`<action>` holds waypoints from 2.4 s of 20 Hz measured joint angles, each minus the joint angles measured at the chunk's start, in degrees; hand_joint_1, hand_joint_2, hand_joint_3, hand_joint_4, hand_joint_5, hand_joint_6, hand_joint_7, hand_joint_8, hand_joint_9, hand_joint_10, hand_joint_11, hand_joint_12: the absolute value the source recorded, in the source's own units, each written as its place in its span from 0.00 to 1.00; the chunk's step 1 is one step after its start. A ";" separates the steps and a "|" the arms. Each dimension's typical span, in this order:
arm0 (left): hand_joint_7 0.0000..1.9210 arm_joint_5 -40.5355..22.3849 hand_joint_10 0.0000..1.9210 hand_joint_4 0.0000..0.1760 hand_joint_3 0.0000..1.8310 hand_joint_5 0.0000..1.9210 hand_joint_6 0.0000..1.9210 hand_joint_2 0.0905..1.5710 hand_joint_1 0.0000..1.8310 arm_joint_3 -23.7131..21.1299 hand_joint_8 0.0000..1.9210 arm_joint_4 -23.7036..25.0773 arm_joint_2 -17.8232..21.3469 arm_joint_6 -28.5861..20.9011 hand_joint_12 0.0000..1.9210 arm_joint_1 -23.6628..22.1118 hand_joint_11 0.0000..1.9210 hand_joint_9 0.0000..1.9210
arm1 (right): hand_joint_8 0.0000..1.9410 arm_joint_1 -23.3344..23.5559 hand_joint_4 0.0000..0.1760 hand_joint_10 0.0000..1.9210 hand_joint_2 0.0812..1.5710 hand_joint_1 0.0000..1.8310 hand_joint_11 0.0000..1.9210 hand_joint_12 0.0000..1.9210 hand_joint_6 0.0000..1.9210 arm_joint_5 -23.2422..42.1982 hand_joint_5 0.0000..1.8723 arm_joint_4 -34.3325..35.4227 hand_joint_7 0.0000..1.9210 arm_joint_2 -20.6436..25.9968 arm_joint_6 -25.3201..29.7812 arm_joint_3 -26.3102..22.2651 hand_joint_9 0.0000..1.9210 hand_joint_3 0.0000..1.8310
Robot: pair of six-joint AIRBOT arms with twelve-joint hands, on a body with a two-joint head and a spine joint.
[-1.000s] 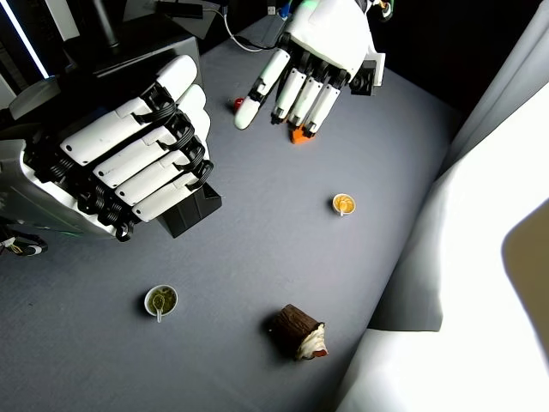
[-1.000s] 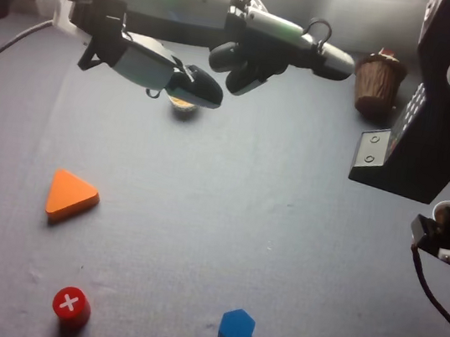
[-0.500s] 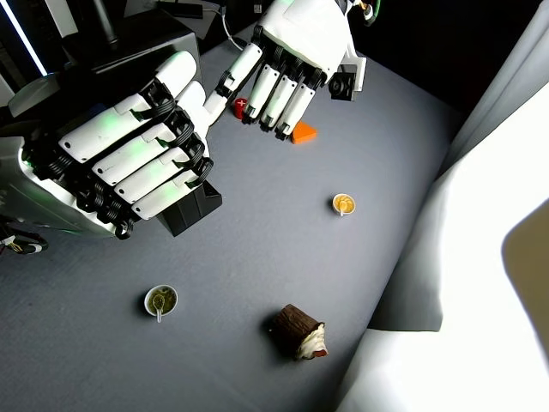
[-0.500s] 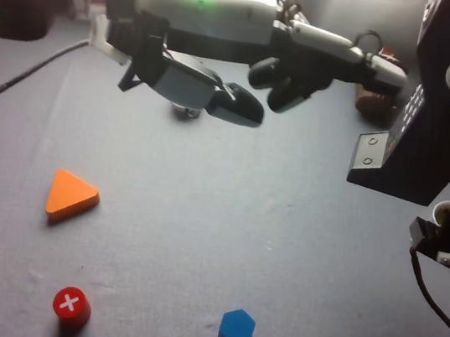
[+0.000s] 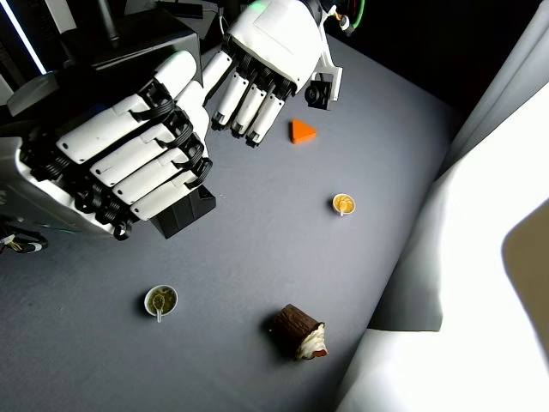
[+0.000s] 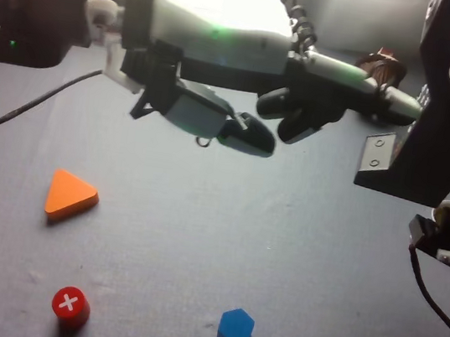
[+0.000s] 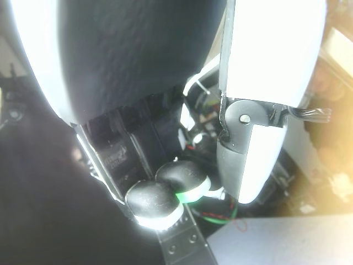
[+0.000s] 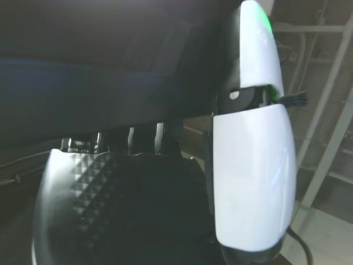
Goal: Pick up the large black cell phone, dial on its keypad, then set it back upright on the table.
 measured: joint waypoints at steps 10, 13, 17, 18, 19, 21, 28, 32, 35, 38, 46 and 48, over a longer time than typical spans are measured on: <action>0.37 0.74 1.00 0.29 0.00 0.06 0.00 0.78 0.72 11.96 0.78 -5.90 -0.96 2.91 1.00 1.75 0.37 0.41 | 0.49 0.07 0.00 0.61 0.69 0.81 0.45 0.82 0.38 -0.15 0.54 -0.37 0.48 0.00 -0.13 1.36 0.47 0.00; 0.37 1.95 1.00 0.29 0.00 0.06 0.00 0.78 0.72 12.26 0.78 -6.93 -1.62 3.32 1.00 1.75 0.37 0.40 | 0.50 0.07 0.00 0.62 0.69 0.81 0.45 0.82 0.37 -0.17 0.54 -0.13 0.48 0.00 -0.11 1.36 0.47 0.00; 0.36 2.38 1.00 0.28 0.01 0.05 0.00 0.78 0.72 9.29 0.79 -7.28 -2.08 3.45 1.00 1.62 0.38 0.41 | 0.50 0.09 0.00 0.62 0.69 0.81 0.43 0.84 0.36 -0.17 0.54 -0.07 0.48 -0.02 -0.15 1.36 0.46 0.00; 0.36 2.38 1.00 0.31 0.01 0.05 0.00 0.79 0.72 8.11 0.80 -7.37 -2.12 3.45 1.00 1.60 0.37 0.40 | 0.49 0.20 0.00 0.62 0.69 0.81 0.43 0.84 0.36 -0.20 0.55 -0.11 0.49 -0.04 -0.15 1.36 0.46 0.00; 0.35 2.64 1.00 0.29 0.01 0.05 0.00 0.79 0.72 7.17 0.81 -7.54 -2.12 3.45 1.00 1.53 0.38 0.41 | 0.50 0.26 0.00 0.63 0.69 0.81 0.43 0.84 0.37 -0.15 0.54 -0.02 0.48 -0.07 -0.17 1.36 0.46 0.00; 0.35 3.02 1.00 0.32 0.01 0.04 0.00 0.79 0.72 5.55 0.81 -7.52 -2.12 3.45 1.00 1.49 0.37 0.40 | 0.51 0.44 0.00 0.64 0.69 0.81 0.43 0.85 0.38 -0.15 0.53 0.09 0.47 -0.07 -0.26 1.36 0.45 0.00; 0.34 5.11 1.00 0.33 0.01 0.04 0.00 0.80 0.71 -0.68 0.82 -8.39 -2.05 3.43 1.00 0.81 0.38 0.41 | 0.51 0.42 0.00 0.61 0.69 0.81 0.44 0.83 0.38 0.09 0.53 1.75 0.48 -0.02 -0.39 1.36 0.47 0.00; 0.35 4.76 1.00 0.29 0.01 0.05 0.00 0.79 0.72 -0.52 0.80 -8.31 -1.95 2.60 1.00 0.79 0.38 0.40 | 0.50 0.42 0.00 0.63 0.69 0.81 0.43 0.84 0.39 0.28 0.53 1.64 0.47 0.00 -0.39 1.33 0.45 0.00; 0.36 -0.24 1.00 0.30 0.01 0.05 0.00 0.79 0.72 2.95 0.80 -7.85 -1.95 1.55 1.00 0.96 0.38 0.39 | 0.52 0.42 0.00 0.64 0.70 0.81 0.43 0.84 0.39 0.02 0.53 -0.35 0.46 -0.07 -0.37 1.07 0.45 0.00; 0.36 -4.74 1.00 0.28 0.01 0.05 0.00 0.79 0.72 6.32 0.80 -7.52 -1.05 0.31 1.00 1.36 0.38 0.40 | 0.55 0.42 0.00 0.71 0.71 0.76 0.42 0.74 0.44 -0.02 0.52 -0.46 0.46 -0.07 -0.37 1.38 0.45 0.00; 0.35 -15.26 1.00 0.24 0.01 0.05 0.00 0.79 0.72 11.65 0.81 -2.25 0.52 -16.83 1.00 2.93 0.37 0.40 | 0.57 -0.33 0.00 0.70 0.71 0.76 0.45 0.71 0.44 0.02 0.51 5.14 0.45 -2.40 -0.39 5.03 0.46 0.00; 0.35 -16.28 1.00 0.20 0.01 0.05 0.00 0.79 0.72 11.63 0.81 1.31 0.68 -17.11 1.00 1.05 0.37 0.41 | 0.57 -1.31 0.00 0.71 0.71 0.75 0.46 0.66 0.45 -0.24 0.51 6.40 0.45 -3.41 -0.46 6.01 0.46 0.00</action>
